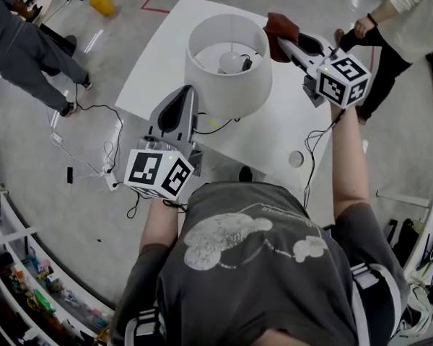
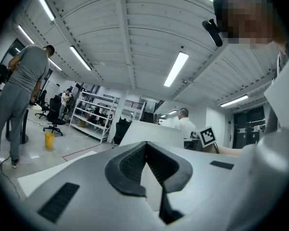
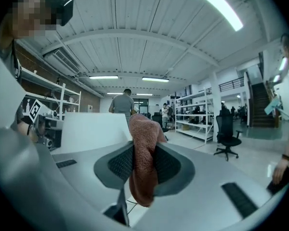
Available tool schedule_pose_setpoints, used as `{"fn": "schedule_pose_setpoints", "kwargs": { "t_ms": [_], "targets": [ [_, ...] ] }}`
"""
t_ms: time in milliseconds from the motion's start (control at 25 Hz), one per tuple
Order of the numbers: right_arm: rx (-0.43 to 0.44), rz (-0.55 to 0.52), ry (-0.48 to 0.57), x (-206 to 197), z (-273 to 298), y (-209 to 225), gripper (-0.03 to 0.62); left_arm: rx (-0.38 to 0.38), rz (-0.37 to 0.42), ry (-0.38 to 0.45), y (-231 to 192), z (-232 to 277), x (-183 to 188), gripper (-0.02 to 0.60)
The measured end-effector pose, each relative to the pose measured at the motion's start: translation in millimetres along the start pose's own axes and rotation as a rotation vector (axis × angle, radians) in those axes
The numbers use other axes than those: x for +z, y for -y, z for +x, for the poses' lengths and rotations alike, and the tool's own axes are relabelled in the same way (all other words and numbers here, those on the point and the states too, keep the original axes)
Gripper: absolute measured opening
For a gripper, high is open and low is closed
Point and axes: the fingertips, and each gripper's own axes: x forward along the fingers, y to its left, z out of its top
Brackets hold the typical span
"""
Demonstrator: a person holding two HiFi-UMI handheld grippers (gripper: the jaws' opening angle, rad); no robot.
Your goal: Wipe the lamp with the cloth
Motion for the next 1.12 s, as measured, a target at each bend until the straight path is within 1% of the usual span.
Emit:
{"fn": "schedule_pose_setpoints", "kwargs": {
  "t_ms": [160, 280, 400, 560, 880, 1120],
  "targets": [
    [0.016, -0.082, 0.059, 37, -18, -32, 0.095, -0.037, -0.004, 0.000, 4, -1, 9, 0.008],
    [0.008, -0.121, 0.064, 42, -23, -46, 0.096, -0.067, -0.006, -0.005, 8, 1, 12, 0.008],
    [-0.019, -0.100, 0.036, 28, -25, -55, 0.097, -0.091, -0.014, -0.009, 13, -4, 10, 0.008],
    [-0.051, -0.027, 0.029, -3, -35, -68, 0.096, -0.125, -0.025, -0.027, 19, -13, -1, 0.008],
    [-0.100, 0.059, 0.005, -46, -47, -81, 0.096, -0.138, -0.045, -0.065, 18, -23, -13, 0.008],
    [-0.127, 0.131, -0.042, -86, -55, -100, 0.096, -0.155, -0.066, -0.104, 19, -34, -28, 0.008]
  ]
}}
